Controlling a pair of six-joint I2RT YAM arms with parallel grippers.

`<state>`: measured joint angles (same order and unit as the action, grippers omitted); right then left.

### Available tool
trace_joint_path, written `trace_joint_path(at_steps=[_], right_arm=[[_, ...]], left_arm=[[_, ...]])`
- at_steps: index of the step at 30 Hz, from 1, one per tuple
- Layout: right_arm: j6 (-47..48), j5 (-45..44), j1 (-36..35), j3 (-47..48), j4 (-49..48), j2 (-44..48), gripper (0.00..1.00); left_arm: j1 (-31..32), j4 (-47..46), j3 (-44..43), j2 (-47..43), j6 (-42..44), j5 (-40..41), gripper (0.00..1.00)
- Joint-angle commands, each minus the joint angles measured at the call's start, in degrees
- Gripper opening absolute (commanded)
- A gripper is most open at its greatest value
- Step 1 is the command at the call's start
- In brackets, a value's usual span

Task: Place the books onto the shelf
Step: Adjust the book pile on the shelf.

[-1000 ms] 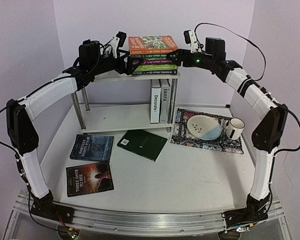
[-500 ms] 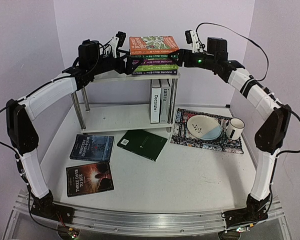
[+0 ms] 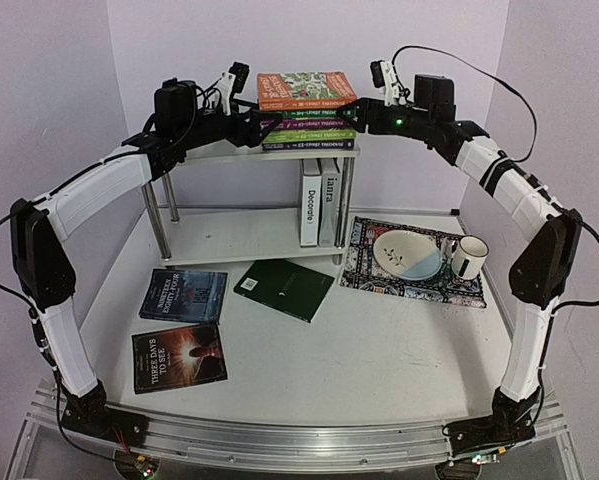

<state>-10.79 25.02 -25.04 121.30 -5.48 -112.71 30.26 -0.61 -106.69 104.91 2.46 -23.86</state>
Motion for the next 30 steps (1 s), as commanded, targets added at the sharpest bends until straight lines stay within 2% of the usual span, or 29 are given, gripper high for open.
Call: trace_joint_path(at_steps=[1,6,9,14,22,30], right_arm=[[-0.77,4.10,-1.32,0.16,-3.99,3.90,0.64],[-1.60,3.52,-1.33,0.17,-4.38,3.76,0.61],[-1.94,3.32,-1.33,0.10,-4.53,3.70,0.56],[-2.41,2.39,-1.30,0.06,-4.54,3.63,0.49],[-2.52,1.19,-1.33,-0.19,-4.55,3.71,0.34],[-2.35,1.00,-1.30,-0.74,-4.63,4.08,0.38]], left_arm=[[1.12,-0.53,-0.71,-2.99,-1.17,-1.42,0.80],[1.06,-0.53,-1.71,-2.25,-2.84,0.23,0.70],[1.05,-0.47,-2.22,-1.82,-4.20,1.69,0.60],[1.03,-0.51,-3.18,-1.11,-4.76,2.20,0.56],[1.07,-0.44,-3.57,-0.84,-4.80,3.27,0.41],[1.04,-0.44,-3.70,-0.67,-5.01,3.30,0.42]])
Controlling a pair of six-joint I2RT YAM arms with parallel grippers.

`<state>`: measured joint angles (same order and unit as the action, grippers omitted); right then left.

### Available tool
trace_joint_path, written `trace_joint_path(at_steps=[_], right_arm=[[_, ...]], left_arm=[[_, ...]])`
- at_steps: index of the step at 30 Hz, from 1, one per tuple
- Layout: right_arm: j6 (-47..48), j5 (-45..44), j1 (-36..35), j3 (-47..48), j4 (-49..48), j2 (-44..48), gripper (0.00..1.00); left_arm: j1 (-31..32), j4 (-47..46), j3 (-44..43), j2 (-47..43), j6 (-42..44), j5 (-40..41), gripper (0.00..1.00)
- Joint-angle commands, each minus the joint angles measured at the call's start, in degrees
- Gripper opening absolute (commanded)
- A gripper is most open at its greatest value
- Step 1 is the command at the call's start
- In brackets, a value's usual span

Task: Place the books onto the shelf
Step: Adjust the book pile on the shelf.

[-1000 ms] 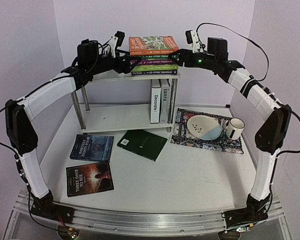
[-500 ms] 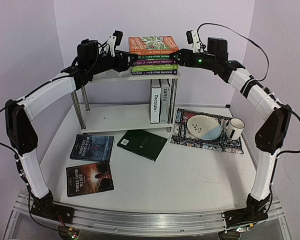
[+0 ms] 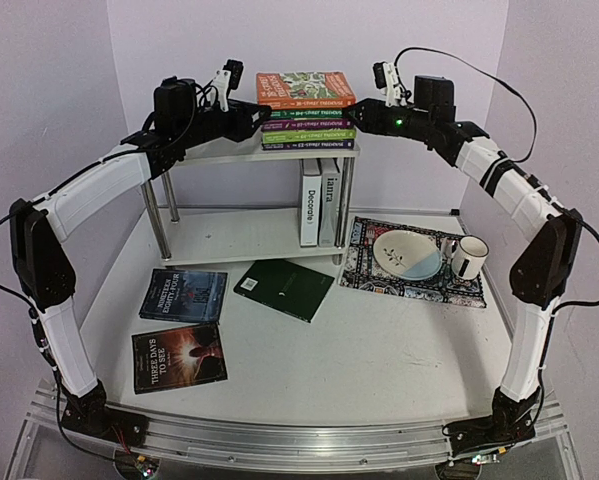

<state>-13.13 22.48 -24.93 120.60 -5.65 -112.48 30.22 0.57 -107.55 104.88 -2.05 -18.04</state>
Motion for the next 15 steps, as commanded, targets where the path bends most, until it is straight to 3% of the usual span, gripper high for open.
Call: trace_joint_path(at_steps=[1,15], right_arm=[[0.08,3.34,-1.40,-0.19,-4.46,4.01,0.39],[0.80,3.12,-1.43,-1.96,-4.55,5.51,0.40]], left_arm=[[1.08,-1.63,-2.90,-0.59,-0.58,-2.59,0.42],[1.13,-1.65,-3.12,-0.65,-1.10,-4.98,0.42]])
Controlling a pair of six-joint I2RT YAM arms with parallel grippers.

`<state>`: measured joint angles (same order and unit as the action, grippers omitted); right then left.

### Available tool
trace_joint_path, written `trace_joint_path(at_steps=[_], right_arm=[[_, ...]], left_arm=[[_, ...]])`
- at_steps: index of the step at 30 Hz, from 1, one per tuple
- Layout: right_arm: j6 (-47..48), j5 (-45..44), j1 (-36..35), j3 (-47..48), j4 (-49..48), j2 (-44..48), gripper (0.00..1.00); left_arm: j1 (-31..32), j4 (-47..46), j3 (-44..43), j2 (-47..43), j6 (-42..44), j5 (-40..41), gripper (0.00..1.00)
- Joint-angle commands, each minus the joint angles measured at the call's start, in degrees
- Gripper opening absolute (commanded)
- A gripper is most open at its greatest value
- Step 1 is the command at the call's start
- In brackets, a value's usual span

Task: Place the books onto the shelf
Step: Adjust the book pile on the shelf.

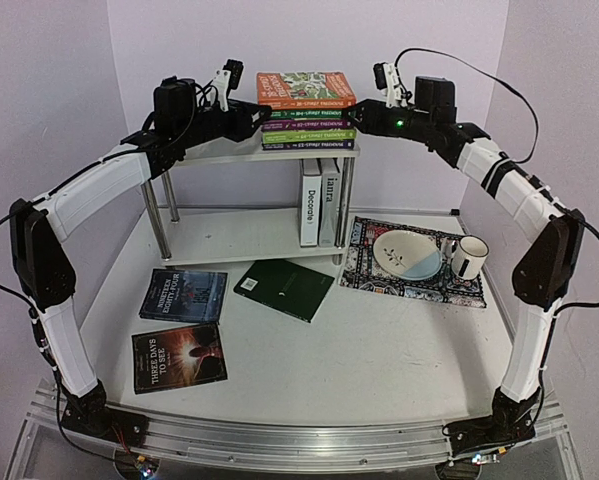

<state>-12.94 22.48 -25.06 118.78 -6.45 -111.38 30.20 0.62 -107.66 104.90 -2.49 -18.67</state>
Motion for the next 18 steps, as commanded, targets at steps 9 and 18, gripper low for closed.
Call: trace_joint_path(at_steps=[9,18], right_arm=[[0.64,3.53,-1.32,-0.58,-3.84,4.91,0.40],[0.64,4.01,-1.28,-1.53,-4.01,5.49,0.40]], left_arm=[[1.10,-1.74,-2.63,-0.89,-0.94,-5.47,0.41],[1.14,-1.77,-1.59,-1.77,-1.15,-6.27,0.41]])
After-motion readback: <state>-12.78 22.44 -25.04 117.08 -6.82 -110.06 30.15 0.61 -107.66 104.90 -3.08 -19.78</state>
